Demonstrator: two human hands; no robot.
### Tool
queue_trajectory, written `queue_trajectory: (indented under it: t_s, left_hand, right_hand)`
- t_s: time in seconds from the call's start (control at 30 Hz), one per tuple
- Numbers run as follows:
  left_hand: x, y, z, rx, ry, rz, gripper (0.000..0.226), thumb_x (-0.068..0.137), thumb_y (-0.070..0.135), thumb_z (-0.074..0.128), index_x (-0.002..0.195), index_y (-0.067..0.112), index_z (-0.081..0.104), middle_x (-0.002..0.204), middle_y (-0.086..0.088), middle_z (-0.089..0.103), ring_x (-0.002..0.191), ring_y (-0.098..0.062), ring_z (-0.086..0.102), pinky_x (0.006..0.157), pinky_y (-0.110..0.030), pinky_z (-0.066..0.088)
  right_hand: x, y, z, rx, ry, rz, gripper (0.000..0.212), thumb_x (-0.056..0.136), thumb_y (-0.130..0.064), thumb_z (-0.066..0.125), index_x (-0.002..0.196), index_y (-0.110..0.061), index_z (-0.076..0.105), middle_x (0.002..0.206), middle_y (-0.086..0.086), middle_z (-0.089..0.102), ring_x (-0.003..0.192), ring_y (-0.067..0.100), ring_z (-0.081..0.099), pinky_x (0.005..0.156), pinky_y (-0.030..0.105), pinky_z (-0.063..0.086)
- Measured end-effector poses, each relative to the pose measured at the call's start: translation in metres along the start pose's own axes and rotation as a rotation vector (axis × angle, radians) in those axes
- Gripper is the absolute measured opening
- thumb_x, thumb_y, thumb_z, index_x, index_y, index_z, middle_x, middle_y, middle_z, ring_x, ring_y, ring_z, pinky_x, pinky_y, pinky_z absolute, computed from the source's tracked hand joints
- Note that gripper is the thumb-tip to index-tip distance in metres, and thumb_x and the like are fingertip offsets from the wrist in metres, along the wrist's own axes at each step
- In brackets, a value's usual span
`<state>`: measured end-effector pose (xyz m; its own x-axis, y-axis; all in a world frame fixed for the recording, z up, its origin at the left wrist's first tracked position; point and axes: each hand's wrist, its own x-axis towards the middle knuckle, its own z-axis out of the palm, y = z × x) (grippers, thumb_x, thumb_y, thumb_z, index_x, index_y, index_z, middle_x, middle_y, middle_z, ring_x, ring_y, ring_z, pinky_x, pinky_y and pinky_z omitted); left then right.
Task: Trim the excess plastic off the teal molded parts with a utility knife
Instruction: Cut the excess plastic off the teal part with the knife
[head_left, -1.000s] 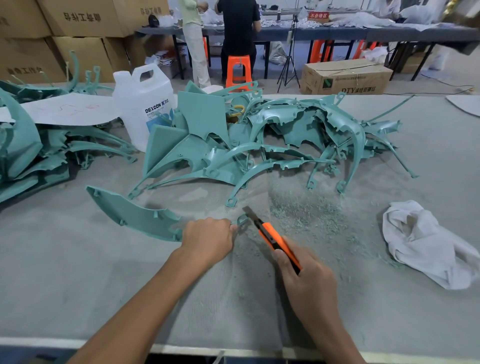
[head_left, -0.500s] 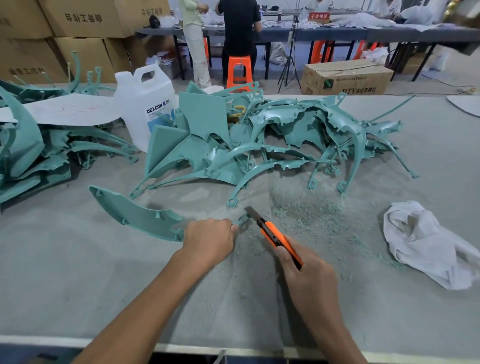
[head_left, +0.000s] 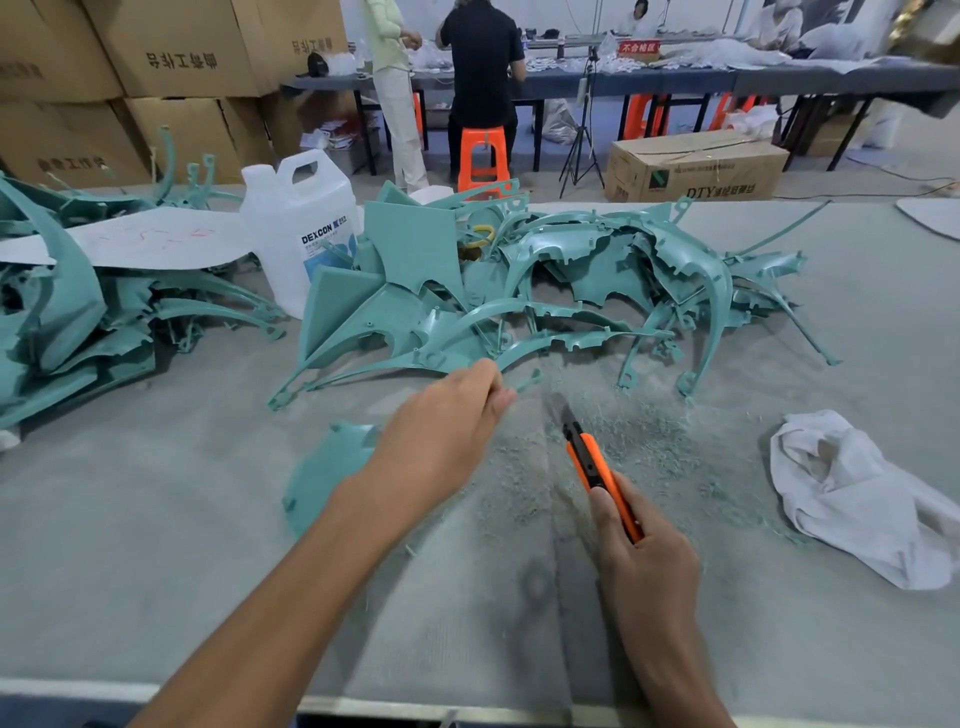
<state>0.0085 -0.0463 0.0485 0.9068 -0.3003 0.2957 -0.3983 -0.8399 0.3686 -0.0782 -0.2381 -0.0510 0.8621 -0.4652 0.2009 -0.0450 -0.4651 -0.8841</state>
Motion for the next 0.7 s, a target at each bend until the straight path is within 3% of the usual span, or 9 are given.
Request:
queue_trajectory:
  t_s: [0.1,0.13,0.23,0.3,0.37,0.43,0.5,0.57,0.7]
  left_hand:
    - [0.000,-0.001,0.006,-0.005,-0.030,-0.027,0.023,0.101,0.047,0.045,0.115,0.032,0.055,0.123,0.013,0.050,0.116,-0.006,0.041,0.099,-0.026,0.035]
    - [-0.004,-0.005,0.007,-0.029,0.005,-0.058,0.021,0.100,0.047,0.048,0.109,0.031,0.059,0.128,0.013,0.049,0.120,-0.004,0.038,0.103,-0.025,0.030]
    - [-0.027,-0.028,-0.003,-0.032,0.212,-0.101,0.040,0.097,0.054,0.049,0.069,0.028,0.062,0.109,0.015,0.059,0.107,-0.009,0.046,0.100,-0.032,0.034]
    - [-0.047,-0.056,-0.016,-0.018,0.252,-0.136,0.051,0.096,0.064,0.044,0.067,0.028,0.064,0.090,0.015,0.061,0.090,-0.010,0.052,0.090,-0.041,0.043]
    - [-0.070,-0.085,-0.027,-0.044,0.111,-0.233,0.052,0.083,0.082,0.043,0.082,0.033,0.059,0.097,0.018,0.056,0.094,-0.007,0.051,0.085,-0.040,0.045]
    - [-0.095,-0.106,-0.031,-0.003,-0.182,-0.353,0.076,0.062,0.098,0.045,0.115,0.043,0.047,0.126,0.019,0.048,0.115,-0.008,0.045,0.095,-0.037,0.041]
    - [-0.116,-0.122,-0.025,0.036,-0.404,-0.405,0.111,0.051,0.102,0.049,0.143,0.047,0.020,0.155,0.014,0.023,0.139,-0.013,0.029,0.111,-0.041,0.030]
    - [-0.127,-0.128,-0.016,0.039,-0.442,-0.381,0.126,0.048,0.102,0.053,0.148,0.050,-0.002,0.164,0.019,-0.006,0.151,-0.011,0.006,0.121,-0.043,0.014]
    - [-0.127,-0.129,-0.009,0.076,-0.463,-0.380,0.137,0.043,0.103,0.054,0.143,0.056,-0.027,0.158,0.020,-0.031,0.149,-0.009,-0.023,0.122,-0.040,0.000]
  right_hand:
    - [0.000,0.000,-0.002,0.099,0.062,0.048,0.026,0.094,-0.034,0.065,0.119,-0.042,0.069,0.075,-0.021,0.069,0.072,-0.004,0.062,0.063,0.011,0.040]
    - [-0.001,-0.001,-0.003,0.119,0.069,0.048,0.027,0.095,-0.033,0.065,0.120,-0.043,0.068,0.074,-0.023,0.068,0.073,-0.008,0.061,0.063,0.007,0.041]
    - [-0.001,0.000,-0.004,0.165,0.082,0.058,0.027,0.095,-0.035,0.063,0.120,-0.039,0.069,0.077,-0.022,0.069,0.075,-0.008,0.061,0.064,0.004,0.041]
    - [-0.002,-0.001,-0.003,0.173,0.082,0.042,0.024,0.096,-0.035,0.063,0.117,-0.046,0.066,0.076,-0.024,0.067,0.069,-0.002,0.060,0.060,0.007,0.041]
    - [-0.002,-0.001,-0.002,0.168,0.083,0.018,0.023,0.096,-0.035,0.063,0.116,-0.045,0.066,0.077,-0.024,0.065,0.066,0.001,0.059,0.057,0.007,0.040]
    - [-0.001,0.000,-0.001,0.165,0.080,0.018,0.024,0.096,-0.033,0.063,0.118,-0.041,0.067,0.077,-0.024,0.065,0.066,0.001,0.058,0.057,0.008,0.040]
    - [-0.001,0.002,0.000,0.153,0.067,0.014,0.024,0.096,-0.032,0.063,0.118,-0.039,0.068,0.077,-0.024,0.064,0.066,0.002,0.058,0.059,0.009,0.040]
    - [0.000,0.002,-0.001,0.145,0.052,0.010,0.025,0.096,-0.034,0.062,0.120,-0.036,0.069,0.075,-0.024,0.063,0.066,0.002,0.058,0.060,0.011,0.040]
    - [-0.001,0.002,-0.002,0.167,0.052,0.011,0.024,0.096,-0.032,0.063,0.119,-0.039,0.069,0.070,-0.021,0.063,0.059,0.004,0.056,0.053,0.010,0.039]
